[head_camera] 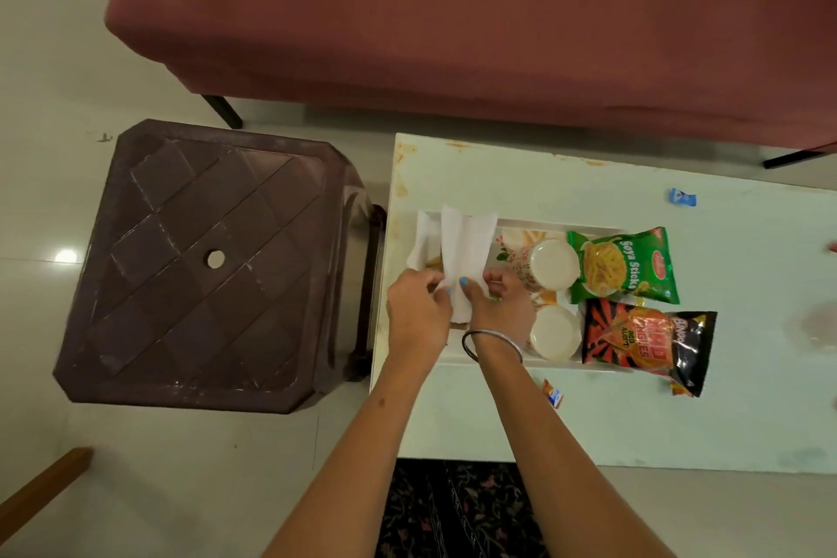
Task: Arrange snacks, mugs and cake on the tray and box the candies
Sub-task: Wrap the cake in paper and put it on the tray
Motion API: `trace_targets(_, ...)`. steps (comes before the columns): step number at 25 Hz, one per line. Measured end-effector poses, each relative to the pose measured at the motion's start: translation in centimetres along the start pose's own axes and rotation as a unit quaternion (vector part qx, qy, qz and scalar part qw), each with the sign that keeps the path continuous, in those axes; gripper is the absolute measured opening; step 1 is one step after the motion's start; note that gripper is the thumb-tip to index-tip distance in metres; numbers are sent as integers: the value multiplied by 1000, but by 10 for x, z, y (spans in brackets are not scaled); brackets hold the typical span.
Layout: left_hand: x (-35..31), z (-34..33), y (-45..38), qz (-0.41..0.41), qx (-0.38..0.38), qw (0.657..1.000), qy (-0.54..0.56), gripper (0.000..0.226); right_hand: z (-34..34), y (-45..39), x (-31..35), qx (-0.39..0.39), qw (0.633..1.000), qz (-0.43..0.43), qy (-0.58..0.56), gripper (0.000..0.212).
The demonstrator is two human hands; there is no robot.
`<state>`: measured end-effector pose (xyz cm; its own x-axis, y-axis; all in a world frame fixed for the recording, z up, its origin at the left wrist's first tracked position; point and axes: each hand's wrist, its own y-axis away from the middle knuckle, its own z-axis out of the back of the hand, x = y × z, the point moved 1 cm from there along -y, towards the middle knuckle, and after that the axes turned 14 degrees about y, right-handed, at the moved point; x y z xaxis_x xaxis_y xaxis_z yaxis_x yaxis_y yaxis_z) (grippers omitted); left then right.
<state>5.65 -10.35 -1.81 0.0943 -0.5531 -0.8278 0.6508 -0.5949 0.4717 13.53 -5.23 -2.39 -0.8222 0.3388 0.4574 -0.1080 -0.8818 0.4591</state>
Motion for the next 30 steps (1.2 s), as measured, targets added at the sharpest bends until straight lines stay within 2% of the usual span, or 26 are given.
trace_targets(5,9,-25,7,6,-3,1000,-23,22,0,-8,-17,20,999,-7,25,16)
trace_targets(9,20,-36,5,36,9,999,-35,21,-9,-16,-25,69,991,37,108,31)
trace_targets(15,33,-48,8,60,-1,998,-12,20,-20,-20,-39,58,990,25,125,24)
trace_targets(18,44,-47,11,62,14,998,3,22,-28,-21,-47,57,989,51,125,19)
trace_targets(22,58,-51,18,96,23,995,-15,28,-34,-17,-63,61,982,93,151,23)
trace_targets(27,64,-54,23,120,37,991,-36,36,-33,-18,-72,152,960,133,194,32)
trace_targets(30,62,-54,27,129,19,991,-30,34,-20,-20,-71,178,961,147,154,31)
